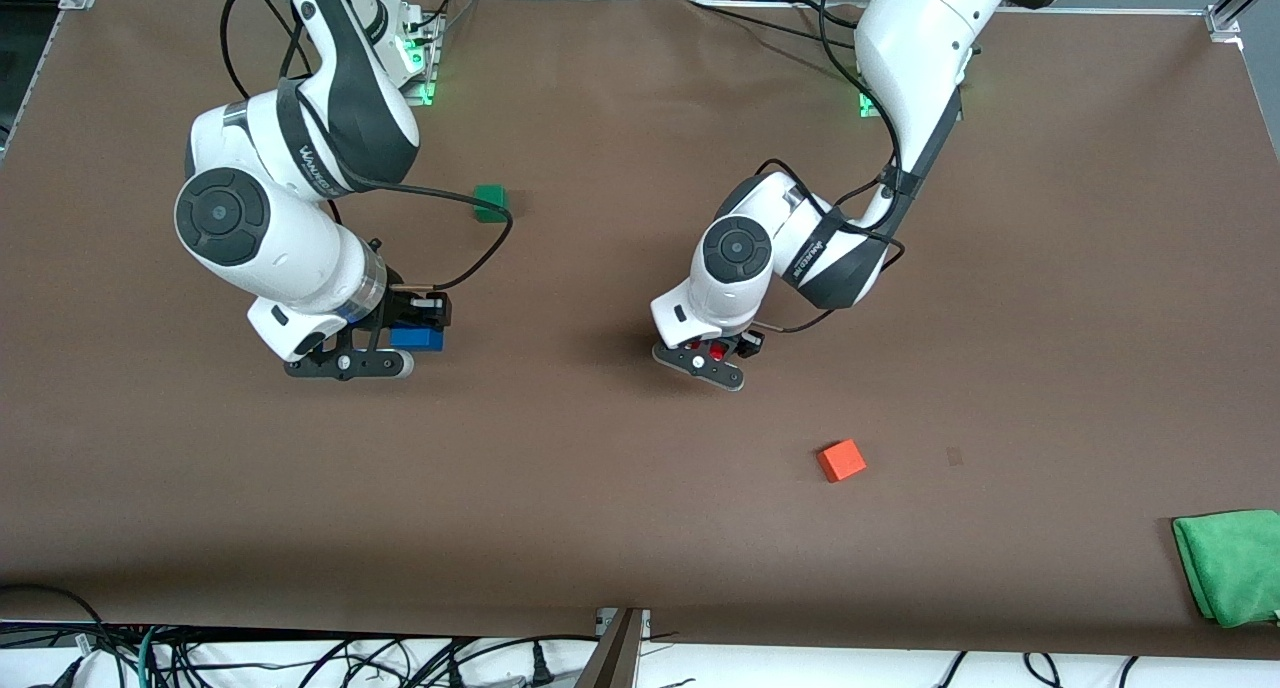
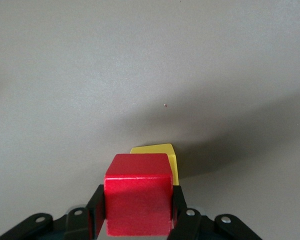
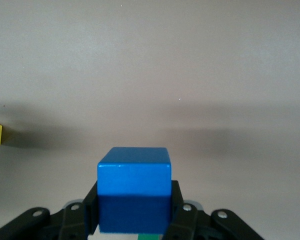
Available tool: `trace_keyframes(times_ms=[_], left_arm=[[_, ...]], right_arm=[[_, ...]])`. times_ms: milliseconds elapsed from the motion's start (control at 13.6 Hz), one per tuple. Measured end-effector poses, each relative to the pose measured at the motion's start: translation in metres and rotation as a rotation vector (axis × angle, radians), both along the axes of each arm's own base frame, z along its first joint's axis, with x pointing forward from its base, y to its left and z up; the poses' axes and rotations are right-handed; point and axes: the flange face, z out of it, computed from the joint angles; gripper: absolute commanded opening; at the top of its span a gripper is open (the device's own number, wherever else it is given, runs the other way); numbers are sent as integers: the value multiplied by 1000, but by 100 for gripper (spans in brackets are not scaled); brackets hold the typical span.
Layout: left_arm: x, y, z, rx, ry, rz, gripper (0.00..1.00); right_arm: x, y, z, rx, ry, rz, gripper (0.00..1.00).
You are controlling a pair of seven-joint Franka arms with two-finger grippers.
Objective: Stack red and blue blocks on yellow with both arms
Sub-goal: 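Lower the red cube onto the yellow cube and open the left gripper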
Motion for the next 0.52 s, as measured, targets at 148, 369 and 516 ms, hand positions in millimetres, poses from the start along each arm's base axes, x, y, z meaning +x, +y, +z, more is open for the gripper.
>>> trace_keyframes(times_ms=[148, 369, 516], left_arm=[[0, 0, -1, 1, 1, 0, 16], [-2, -2, -4, 3, 5, -1, 37], [-4, -5, -4, 3, 5, 9, 100]], right_arm=[[-2, 5, 0, -3, -1, 6, 13], [-3, 9, 0, -4, -1, 9, 13], [-3, 9, 0, -5, -1, 3, 13]])
